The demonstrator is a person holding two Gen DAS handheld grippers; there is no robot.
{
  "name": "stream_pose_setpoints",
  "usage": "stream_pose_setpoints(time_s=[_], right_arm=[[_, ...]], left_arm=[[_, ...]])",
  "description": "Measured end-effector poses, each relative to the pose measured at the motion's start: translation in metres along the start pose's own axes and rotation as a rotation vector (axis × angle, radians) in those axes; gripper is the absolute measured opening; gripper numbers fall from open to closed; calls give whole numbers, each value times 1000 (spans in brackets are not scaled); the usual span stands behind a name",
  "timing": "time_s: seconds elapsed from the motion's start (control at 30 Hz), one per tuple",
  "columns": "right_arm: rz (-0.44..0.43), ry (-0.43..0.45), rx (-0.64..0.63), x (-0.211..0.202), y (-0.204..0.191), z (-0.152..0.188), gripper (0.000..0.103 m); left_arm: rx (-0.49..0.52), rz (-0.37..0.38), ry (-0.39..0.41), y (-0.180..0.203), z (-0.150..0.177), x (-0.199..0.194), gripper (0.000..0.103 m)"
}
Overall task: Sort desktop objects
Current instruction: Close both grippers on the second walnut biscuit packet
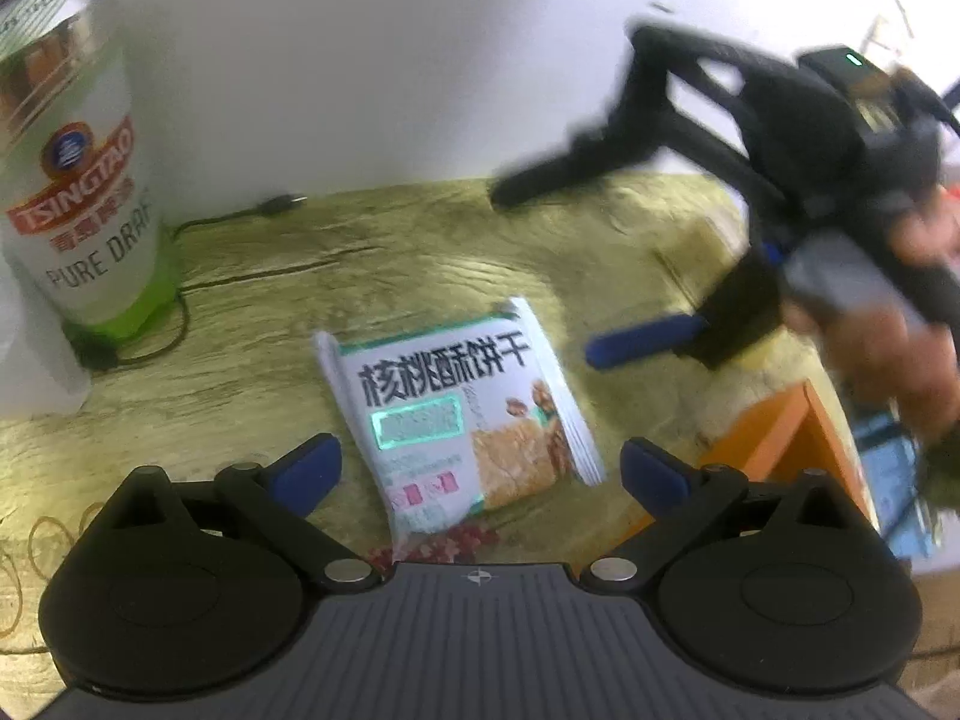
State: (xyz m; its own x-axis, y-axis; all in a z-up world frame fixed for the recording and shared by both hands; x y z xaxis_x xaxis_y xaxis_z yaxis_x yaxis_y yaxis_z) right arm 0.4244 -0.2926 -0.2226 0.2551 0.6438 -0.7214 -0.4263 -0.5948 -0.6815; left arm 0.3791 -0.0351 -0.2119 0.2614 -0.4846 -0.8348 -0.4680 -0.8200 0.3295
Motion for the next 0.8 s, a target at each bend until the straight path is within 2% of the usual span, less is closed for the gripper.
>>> stream_pose_setpoints(time_s=[0.2,0.3,0.4,0.43,0.67,0.8], right_arm=[[33,-31,-81,1,3,4,88],[25,-51,-82,4,3,4,79],[24,-67,-93,16,-2,9,78],[26,-72,-97,21,-4,12,72],[15,-92,-89,36,-8,15,70],[18,-89,-85,36,-7,15,64]], left_arm=[[-33,-46,-16,-4,-7,13,93],[-42,-47,-21,-7,-11,18,84],[-47,-44,-23,-10,-10,20,81],[-47,-43,-26,-11,-9,21,78],[-48,-39,-32,-11,-5,26,74],[-46,-32,-24,-10,-5,24,70]])
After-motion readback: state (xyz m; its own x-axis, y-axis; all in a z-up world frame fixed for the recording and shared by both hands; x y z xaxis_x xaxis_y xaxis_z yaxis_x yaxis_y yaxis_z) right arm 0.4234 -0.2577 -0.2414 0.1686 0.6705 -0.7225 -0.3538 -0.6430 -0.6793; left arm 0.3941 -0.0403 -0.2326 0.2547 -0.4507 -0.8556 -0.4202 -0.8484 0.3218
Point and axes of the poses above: each gripper's, at about its wrist camera, not at the fingertips, and x roughly the way its jaws point, y to its right, z to its underside, the point moved 4 cm from there along x, roughly the way its jaws point, and after that the axes turned 1 degree about x, right-handed, at the moved point
